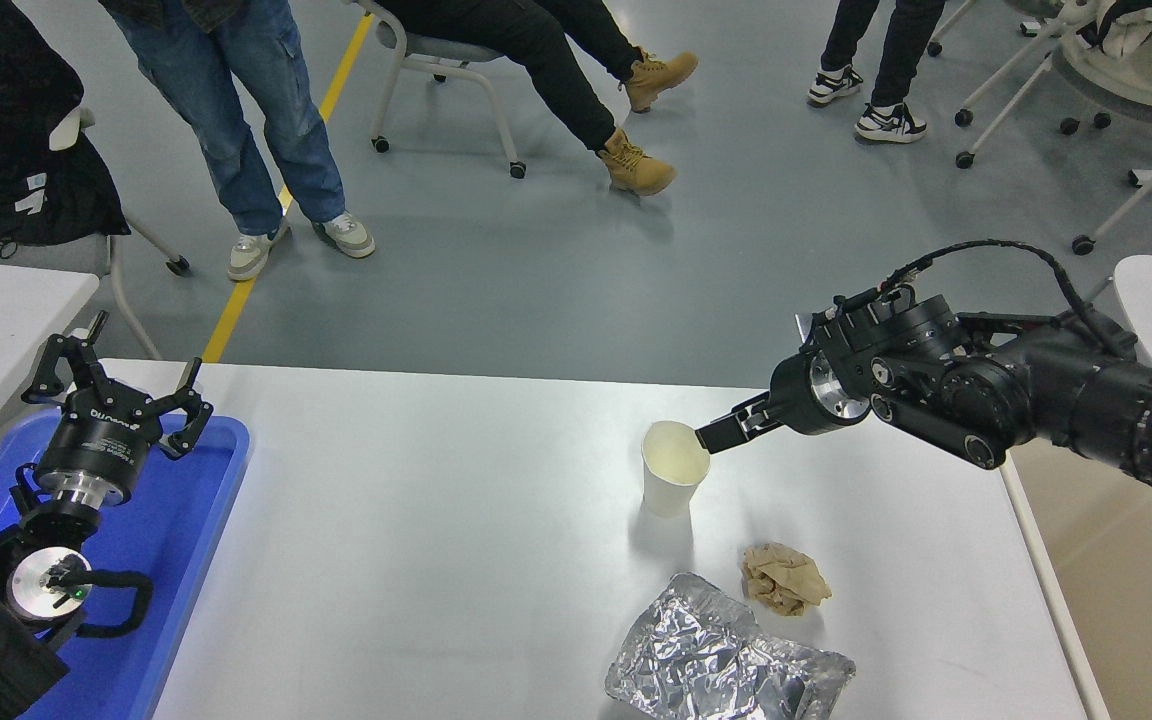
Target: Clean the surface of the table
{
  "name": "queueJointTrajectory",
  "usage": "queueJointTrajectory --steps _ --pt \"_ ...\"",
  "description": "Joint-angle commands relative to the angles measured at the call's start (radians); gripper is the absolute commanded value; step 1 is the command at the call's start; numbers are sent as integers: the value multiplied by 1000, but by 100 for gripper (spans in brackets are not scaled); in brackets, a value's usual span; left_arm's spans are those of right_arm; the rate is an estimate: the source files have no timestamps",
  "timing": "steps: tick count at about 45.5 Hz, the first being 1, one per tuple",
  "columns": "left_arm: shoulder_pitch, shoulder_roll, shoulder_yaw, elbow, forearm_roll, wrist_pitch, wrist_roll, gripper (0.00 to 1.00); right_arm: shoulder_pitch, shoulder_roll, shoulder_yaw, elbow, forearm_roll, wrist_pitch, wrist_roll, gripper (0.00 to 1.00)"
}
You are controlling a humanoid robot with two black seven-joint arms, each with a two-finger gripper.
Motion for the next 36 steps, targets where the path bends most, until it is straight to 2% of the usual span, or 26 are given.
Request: queueJointTrajectory --steps 1,17,36 --pt "0 0 0 0 0 0 0 100 -28 35 1 -44 5 -12 -26 99" --pt "0 0 0 0 0 0 0 100 5 87 3 -42 46 -10 -41 99" --pt "0 0 0 0 0 0 0 100 -68 124 -26 -122 43 -58 -43 96"
